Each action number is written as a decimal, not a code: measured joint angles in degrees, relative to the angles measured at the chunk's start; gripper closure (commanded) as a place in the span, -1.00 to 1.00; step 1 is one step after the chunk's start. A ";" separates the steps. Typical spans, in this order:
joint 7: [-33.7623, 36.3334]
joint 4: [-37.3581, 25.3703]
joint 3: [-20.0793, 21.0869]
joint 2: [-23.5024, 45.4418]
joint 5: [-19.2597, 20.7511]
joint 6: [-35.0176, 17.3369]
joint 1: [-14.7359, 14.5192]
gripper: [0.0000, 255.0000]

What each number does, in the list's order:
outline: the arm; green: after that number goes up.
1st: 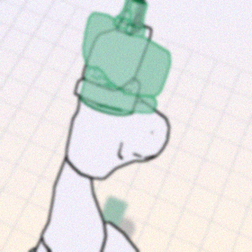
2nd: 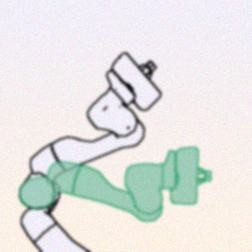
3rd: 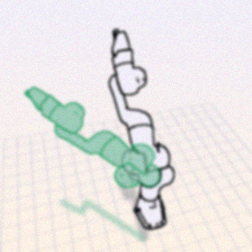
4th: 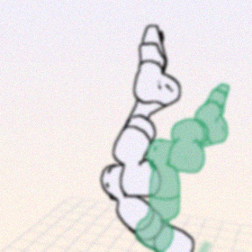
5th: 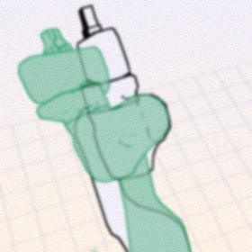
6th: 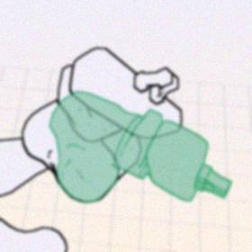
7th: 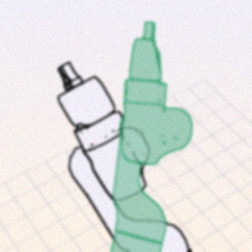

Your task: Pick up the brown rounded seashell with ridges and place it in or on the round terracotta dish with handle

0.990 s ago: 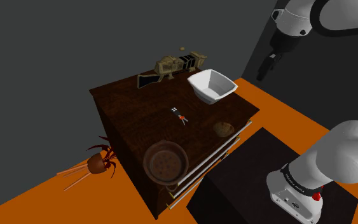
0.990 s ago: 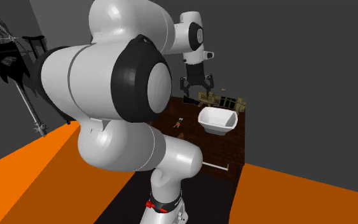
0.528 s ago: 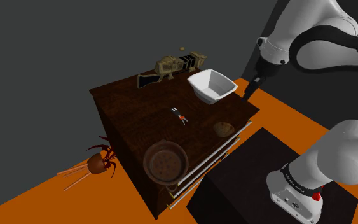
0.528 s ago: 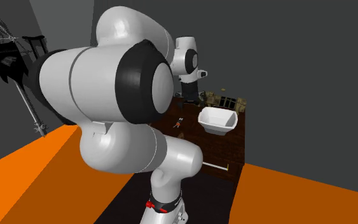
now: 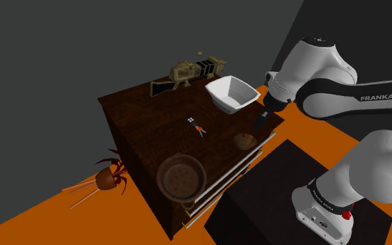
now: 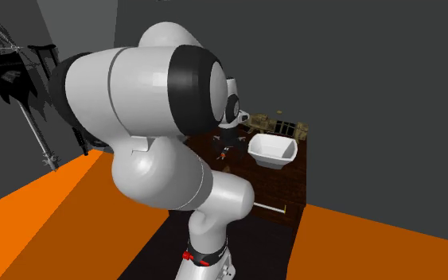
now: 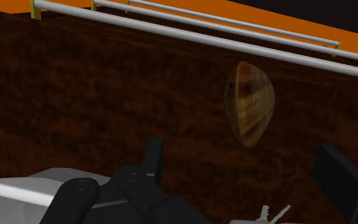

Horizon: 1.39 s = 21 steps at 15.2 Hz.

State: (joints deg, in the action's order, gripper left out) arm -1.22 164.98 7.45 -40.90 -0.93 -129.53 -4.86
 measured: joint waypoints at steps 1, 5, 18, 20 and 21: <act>0.63 1.42 0.58 0.96 -0.64 -2.60 -0.66 -1.00; 2.21 4.49 2.25 8.05 -2.17 -13.61 -2.09 -1.00; 3.23 5.95 3.58 18.22 -1.27 -25.53 -0.76 -1.00; 3.23 5.96 3.58 18.23 -1.27 -25.54 -0.76 1.00; 3.23 5.96 3.58 18.23 -1.27 -25.55 -0.76 1.00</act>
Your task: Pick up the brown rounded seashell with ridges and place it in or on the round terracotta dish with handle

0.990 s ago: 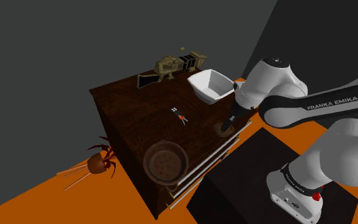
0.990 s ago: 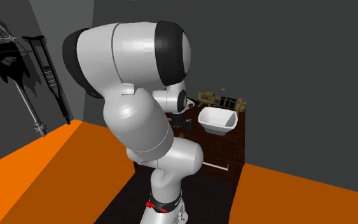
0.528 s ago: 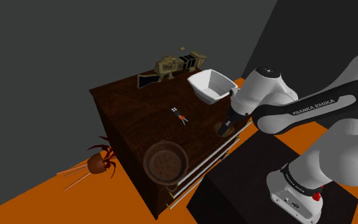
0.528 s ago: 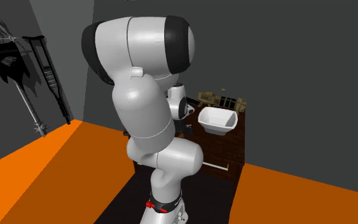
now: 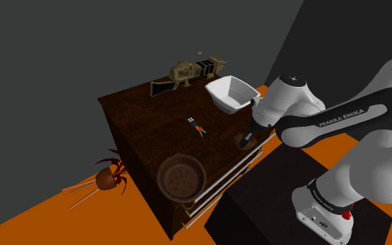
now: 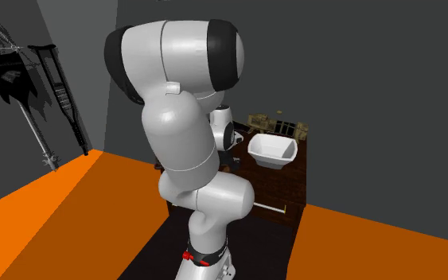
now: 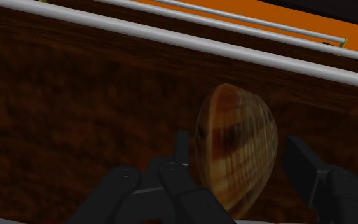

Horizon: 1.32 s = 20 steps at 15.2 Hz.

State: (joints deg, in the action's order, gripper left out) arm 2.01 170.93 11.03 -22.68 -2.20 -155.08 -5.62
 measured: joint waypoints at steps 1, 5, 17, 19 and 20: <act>0.00 -0.03 0.00 -0.03 0.00 -0.01 -0.01 1.00; 0.02 -0.05 0.01 -0.07 -0.01 0.01 -0.01 1.00; -1.06 -1.63 -1.16 -7.12 -0.76 8.71 -0.95 1.00; -1.16 -2.02 -1.35 -9.26 -0.95 11.23 -1.25 1.00; -1.38 -2.37 -1.58 -10.17 -0.94 12.48 -1.24 1.00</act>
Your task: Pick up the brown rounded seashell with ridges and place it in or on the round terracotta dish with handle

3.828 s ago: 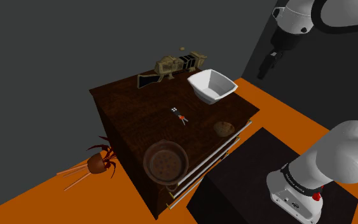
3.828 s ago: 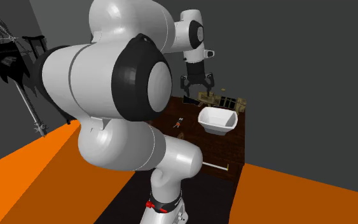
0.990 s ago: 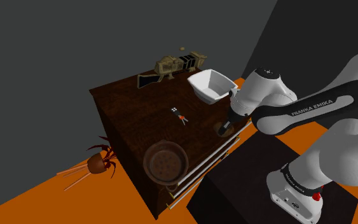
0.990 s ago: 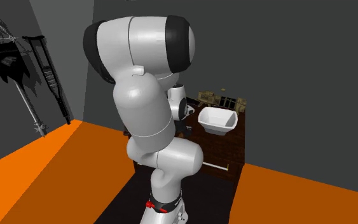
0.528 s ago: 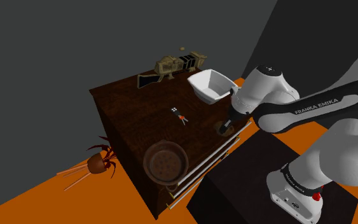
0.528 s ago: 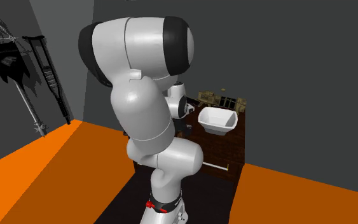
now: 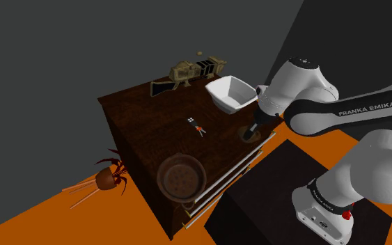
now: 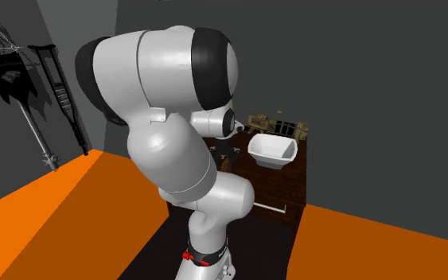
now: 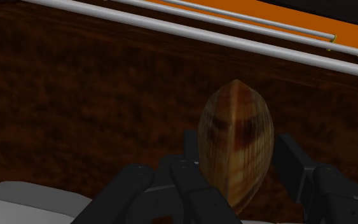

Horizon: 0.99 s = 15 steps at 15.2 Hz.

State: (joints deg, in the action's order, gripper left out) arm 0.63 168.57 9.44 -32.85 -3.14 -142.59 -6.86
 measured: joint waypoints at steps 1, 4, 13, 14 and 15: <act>0.03 -0.53 -0.02 -0.55 -0.03 1.09 -0.07 1.00; -0.27 -1.85 -0.39 -2.43 0.04 4.29 -0.07 1.00; 0.14 -5.86 -0.40 -7.17 -0.26 13.05 -0.77 1.00; 1.33 -6.68 0.62 -6.36 -0.73 13.08 -1.35 1.00; 2.59 -7.47 1.68 -5.51 -1.19 13.04 -1.92 1.00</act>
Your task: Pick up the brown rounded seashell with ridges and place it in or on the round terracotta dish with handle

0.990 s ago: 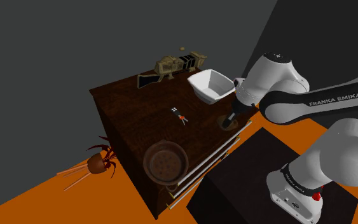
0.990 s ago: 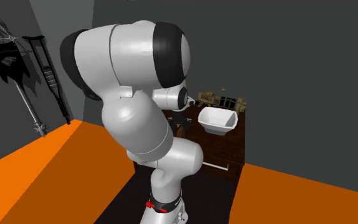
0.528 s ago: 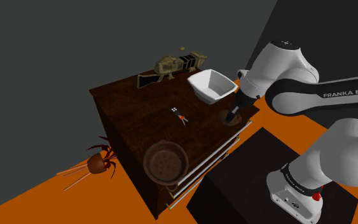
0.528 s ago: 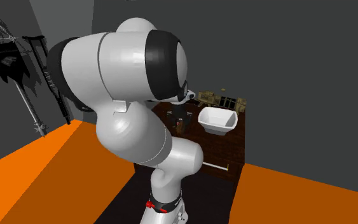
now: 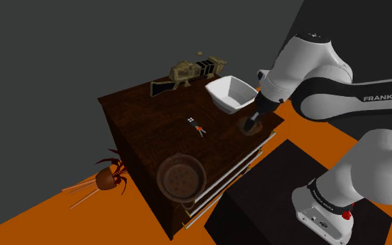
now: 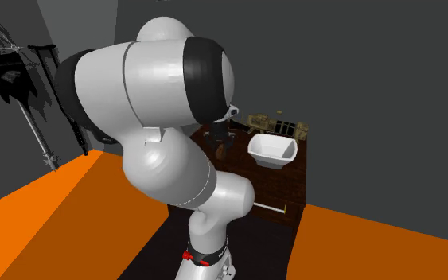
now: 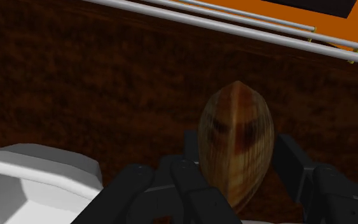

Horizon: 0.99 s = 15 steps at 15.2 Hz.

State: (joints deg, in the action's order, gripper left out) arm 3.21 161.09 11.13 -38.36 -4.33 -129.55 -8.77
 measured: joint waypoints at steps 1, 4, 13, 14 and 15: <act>1.56 -0.79 1.34 0.81 -0.60 -0.01 -0.75 1.00; 6.20 -3.77 5.30 4.27 -1.89 -0.48 -2.38 1.00; 20.28 -16.50 16.67 17.48 -0.87 -0.92 -3.53 1.00; 21.98 -18.37 17.91 19.41 -0.11 -0.93 -3.31 1.00; 23.76 -20.10 19.14 20.88 0.54 -0.56 -3.29 1.00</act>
State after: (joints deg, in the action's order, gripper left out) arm 26.97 141.00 30.27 -17.48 -3.78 -130.12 -12.06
